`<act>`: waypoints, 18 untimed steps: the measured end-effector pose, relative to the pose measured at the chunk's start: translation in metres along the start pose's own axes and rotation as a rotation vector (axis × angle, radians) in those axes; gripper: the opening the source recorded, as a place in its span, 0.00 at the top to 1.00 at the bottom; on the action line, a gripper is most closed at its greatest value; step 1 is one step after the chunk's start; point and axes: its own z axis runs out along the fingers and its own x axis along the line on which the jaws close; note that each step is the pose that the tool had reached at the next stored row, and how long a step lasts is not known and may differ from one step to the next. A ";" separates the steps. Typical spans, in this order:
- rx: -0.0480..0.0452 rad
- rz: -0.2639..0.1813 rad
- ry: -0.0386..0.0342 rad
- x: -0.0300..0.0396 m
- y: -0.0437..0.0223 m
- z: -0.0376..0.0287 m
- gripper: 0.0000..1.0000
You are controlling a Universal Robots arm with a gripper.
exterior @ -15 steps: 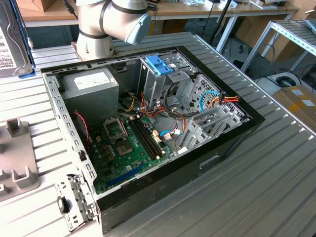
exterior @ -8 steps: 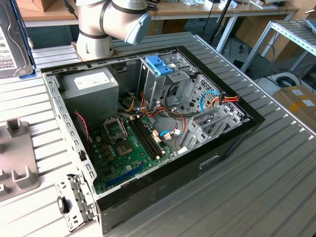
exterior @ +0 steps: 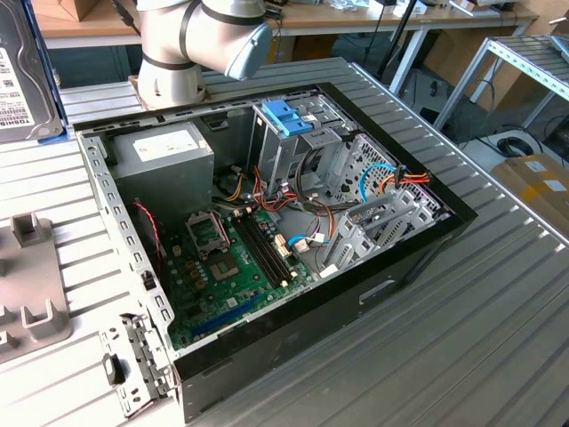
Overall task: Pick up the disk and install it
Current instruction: 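Pick up the disk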
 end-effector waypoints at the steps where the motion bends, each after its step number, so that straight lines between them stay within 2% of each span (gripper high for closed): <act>1: 0.0000 0.000 0.0005 0.0000 -0.0001 0.0000 0.63; 18: 0.0004 0.000 0.0078 -0.0001 -0.0030 0.0007 0.63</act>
